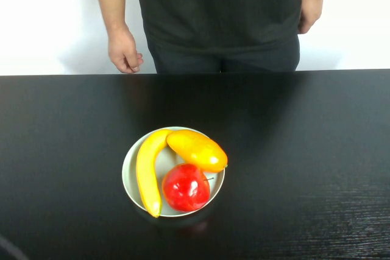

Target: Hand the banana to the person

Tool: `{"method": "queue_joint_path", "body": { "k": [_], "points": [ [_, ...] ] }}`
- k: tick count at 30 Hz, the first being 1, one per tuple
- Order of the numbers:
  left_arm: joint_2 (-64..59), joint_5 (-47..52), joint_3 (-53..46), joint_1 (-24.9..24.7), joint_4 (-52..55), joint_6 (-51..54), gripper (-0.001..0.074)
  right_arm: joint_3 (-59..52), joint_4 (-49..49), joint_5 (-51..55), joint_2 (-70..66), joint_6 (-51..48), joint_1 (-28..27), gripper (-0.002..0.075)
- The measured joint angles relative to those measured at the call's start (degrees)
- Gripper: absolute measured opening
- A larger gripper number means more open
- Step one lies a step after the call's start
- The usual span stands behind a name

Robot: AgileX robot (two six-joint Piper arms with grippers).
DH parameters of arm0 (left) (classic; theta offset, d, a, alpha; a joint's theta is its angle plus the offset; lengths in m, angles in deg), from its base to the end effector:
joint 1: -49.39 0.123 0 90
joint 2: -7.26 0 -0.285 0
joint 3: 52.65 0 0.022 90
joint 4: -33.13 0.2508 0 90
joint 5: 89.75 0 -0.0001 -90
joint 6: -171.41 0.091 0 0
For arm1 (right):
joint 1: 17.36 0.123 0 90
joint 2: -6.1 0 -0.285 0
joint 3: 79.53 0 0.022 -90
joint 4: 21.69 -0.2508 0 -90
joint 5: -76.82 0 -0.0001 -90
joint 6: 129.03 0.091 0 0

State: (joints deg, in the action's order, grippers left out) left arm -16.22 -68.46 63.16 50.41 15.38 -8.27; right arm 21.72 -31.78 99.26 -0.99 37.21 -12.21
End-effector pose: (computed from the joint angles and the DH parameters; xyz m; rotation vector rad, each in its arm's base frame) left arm 0.0744 -0.0088 0.2406 -0.2093 1.8820 -0.2866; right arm 0.0513 0.0108 0.1702 -0.2028 1.8733 0.0718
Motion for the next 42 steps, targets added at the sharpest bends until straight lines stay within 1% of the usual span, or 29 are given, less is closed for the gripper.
{"method": "queue_joint_path", "body": {
  "k": [4,8,13,16,19,21,24,30,32,34,35,37,42],
  "points": [
    [-12.71,10.47,10.83,0.0,-0.62,7.43,-0.0004,0.0,0.0,0.0,0.0,0.0,0.0,-0.0011],
    [-24.82,19.78,20.83,0.0,-3.72,17.9,-0.0004,0.0,0.0,0.0,0.0,0.0,0.0,-0.0011],
    [-38.06,27.18,30.04,-0.17,-9.66,29.29,-0.0004,0.0,0.0,0.0,0.0,0.0,0.0,-0.0011],
    [-45.01,29.19,33.97,-2.75,-11.52,34.11,-0.0004,0.0,0.0,0.0,0.0,0.0,0.0,-0.0011],
    [-51.66,29.32,38.13,-8.0,-11.19,35.56,-0.0004,0.0,0.0,0.0,0.0,0.0,0.0,-0.0011],
    [-55.74,28.78,41.07,-12.07,-10.69,33.92,-0.0004,0.0,0.0,0.0,0.0,0.0,0.0,-0.0011],
    [-61.09,28.54,45.2,-17.06,-8.77,26.85,-0.0004,0.0,0.0,0.0,0.0,0.0,0.0,-0.0011],
    [-70.13,28.32,49.83,-28.16,4.9,9.25,-0.0004,0.0,0.0,0.0,0.0,0.0,0.0,-0.0011],
    [-73.43,28.32,51.25,-29.8,8.15,4.17,-0.0004,0.0,0.0,0.0,0.0,0.0,0.0,-0.0011],
    [-76.57,28.32,52.81,-30.22,10.33,2.11,0.0004,0.0,0.0,0.0,0.0,0.0,0.0,-0.0011],
    [-78.32,28.32,53.72,-30.22,11.23,1.63,0.002,0.0,0.0,0.0,0.0,0.0,0.0,-0.0011],
    [-81.58,29.05,55.62,-30.22,12.27,0.98,0.009,0.0,0.0,0.0,0.0,0.0,0.0,-0.0011],
    [-90.1,29.88,60.48,-30.22,14.27,0.19,0.037,0.0,0.0,0.0,0.0,0.0,0.0,-0.0011]
  ]
}}
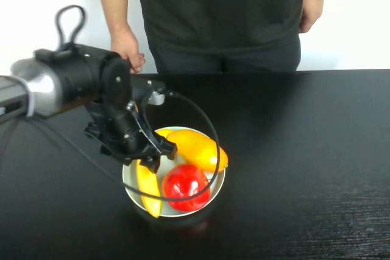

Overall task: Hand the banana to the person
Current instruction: Pick up the banana

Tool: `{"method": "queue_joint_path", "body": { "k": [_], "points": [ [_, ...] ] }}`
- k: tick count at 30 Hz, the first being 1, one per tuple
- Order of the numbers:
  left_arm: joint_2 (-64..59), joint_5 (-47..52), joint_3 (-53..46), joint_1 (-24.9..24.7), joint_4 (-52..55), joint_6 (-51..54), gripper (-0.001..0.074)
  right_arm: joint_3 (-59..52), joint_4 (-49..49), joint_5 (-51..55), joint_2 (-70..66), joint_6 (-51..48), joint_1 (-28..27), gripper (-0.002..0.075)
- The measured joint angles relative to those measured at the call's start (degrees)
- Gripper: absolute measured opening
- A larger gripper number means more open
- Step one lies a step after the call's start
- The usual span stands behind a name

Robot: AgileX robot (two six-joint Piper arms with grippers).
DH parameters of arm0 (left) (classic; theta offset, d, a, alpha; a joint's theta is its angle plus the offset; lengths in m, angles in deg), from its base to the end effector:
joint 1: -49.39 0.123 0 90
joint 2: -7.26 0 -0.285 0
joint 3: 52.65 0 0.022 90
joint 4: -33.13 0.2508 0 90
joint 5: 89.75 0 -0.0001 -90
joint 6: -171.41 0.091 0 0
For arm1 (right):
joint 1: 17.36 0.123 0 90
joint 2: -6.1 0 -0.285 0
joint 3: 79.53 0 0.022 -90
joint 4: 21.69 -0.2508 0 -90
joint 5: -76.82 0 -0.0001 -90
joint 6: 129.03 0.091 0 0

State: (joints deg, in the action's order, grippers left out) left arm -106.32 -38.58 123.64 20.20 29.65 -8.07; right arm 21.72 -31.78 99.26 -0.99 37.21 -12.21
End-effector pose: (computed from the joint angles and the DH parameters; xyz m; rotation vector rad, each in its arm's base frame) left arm 0.3167 -0.1818 0.1997 0.7100 2.8690 -0.1472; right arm 0.0513 0.0108 0.1702 -0.2028 1.8733 0.0718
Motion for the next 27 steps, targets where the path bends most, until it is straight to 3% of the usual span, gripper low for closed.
{"method": "queue_joint_path", "body": {
  "k": [3,6,27],
  "points": [
    [-3.53,-0.23,2.1,0.0,2.81,-2.45,0.044,0.0,0.0,0.0,0.0,0.0,0.0,-0.0011],
    [-6.14,-1.1,3.57,0.0,4.72,-3.76,0.0461,0.0,0.0,0.0,0.0,0.0,0.0,-0.0011],
    [-13.25,-6.14,4.96,-0.05,4.79,-4.44,0.0449,0.0,0.0,0.0,0.0,0.0,0.0,-0.0011]
  ]
}}
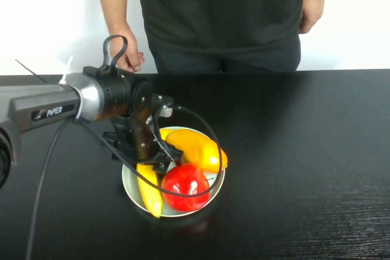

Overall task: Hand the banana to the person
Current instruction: Pick up the banana, then hand the grabbed banana to the person

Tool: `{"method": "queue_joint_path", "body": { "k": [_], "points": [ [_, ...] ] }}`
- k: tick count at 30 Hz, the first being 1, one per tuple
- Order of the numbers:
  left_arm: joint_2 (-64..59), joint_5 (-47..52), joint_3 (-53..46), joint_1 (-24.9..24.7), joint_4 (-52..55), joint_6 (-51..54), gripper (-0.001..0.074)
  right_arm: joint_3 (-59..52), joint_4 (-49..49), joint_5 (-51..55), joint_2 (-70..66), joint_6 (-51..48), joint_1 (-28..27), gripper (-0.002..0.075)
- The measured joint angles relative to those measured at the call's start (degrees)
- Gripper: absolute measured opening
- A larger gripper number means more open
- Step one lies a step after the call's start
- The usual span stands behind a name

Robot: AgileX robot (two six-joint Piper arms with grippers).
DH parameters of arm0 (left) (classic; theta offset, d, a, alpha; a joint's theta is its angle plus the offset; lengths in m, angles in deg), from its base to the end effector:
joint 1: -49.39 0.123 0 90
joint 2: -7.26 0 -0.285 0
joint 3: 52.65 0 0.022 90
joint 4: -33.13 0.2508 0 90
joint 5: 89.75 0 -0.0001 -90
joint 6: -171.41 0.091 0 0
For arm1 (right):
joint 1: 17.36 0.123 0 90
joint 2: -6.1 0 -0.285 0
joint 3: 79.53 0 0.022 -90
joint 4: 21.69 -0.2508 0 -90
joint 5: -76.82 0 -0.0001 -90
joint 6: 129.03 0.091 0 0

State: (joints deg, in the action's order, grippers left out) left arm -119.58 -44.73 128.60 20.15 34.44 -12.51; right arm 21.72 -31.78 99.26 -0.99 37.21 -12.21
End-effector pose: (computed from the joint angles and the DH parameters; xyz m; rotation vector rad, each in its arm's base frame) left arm 0.3518 -0.1953 0.1332 0.6745 2.9019 -0.0448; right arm 0.0513 0.0108 0.1702 -0.2028 1.8733 0.0718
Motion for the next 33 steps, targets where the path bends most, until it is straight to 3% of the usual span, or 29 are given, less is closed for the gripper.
{"method": "queue_joint_path", "body": {
  "k": [5,13,23,33],
  "points": [
    [0.0,-0.4,0.0,0.0,0.0,-0.04,0.027,0.0,0.0,0.0,0.0,0.0,0.0,-0.0011],
    [1.71,5.55,1.99,0.0,1.84,0.32,0.0277,0.0,0.0,0.0,0.0,0.0,0.0,-0.0011],
    [14.98,18.77,9.43,0.0,3.52,6.35,0.0277,0.0,0.0,0.0,0.0,0.0,0.0,-0.0011],
    [20.97,26.14,25.81,-2.03,5.3,15.94,0.0277,0.0,0.0,0.0,0.0,0.0,0.0,-0.0011]
  ]
}}
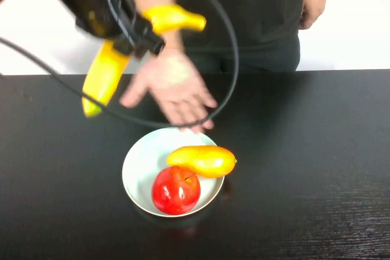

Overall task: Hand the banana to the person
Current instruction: Hand the grabbed banana to the person

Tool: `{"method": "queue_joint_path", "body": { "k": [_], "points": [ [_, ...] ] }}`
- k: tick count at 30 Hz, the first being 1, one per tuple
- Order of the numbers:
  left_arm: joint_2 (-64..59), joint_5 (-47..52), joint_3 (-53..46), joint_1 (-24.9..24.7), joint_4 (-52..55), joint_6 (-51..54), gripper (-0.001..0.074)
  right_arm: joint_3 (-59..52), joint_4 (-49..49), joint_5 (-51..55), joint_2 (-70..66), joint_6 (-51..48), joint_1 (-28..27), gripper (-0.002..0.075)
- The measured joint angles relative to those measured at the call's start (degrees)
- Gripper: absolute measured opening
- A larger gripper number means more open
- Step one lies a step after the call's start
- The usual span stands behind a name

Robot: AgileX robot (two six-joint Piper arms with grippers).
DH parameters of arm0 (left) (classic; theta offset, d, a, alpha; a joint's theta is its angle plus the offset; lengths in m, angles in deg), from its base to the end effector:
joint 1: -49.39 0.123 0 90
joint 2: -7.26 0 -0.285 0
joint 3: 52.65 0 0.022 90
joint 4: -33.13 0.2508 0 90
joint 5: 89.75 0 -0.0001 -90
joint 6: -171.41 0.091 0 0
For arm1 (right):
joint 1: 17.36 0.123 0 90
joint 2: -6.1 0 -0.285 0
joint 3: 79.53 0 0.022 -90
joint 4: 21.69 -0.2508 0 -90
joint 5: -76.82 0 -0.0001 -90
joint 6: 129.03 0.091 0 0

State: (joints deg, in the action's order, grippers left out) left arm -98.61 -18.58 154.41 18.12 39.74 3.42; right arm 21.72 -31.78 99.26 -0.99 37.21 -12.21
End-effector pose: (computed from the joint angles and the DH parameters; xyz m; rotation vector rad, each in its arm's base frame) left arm 0.3171 -0.1810 0.3891 0.9706 2.4184 0.0364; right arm 0.0513 0.0108 0.1702 -0.2028 1.8733 0.0718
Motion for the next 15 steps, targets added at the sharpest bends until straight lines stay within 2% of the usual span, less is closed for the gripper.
{"method": "queue_joint_path", "body": {
  "k": [7,15],
  "points": [
    [-4.19,0.33,9.69,-3.25,0.7,9.29,0.0277,0.0,0.0,0.0,0.0,0.0,0.0,-0.0011],
    [-13.95,0.45,10.81,-5.74,-0.48,15.07,0.0277,0.0,0.0,0.0,0.0,0.0,0.0,-0.0011]
  ]
}}
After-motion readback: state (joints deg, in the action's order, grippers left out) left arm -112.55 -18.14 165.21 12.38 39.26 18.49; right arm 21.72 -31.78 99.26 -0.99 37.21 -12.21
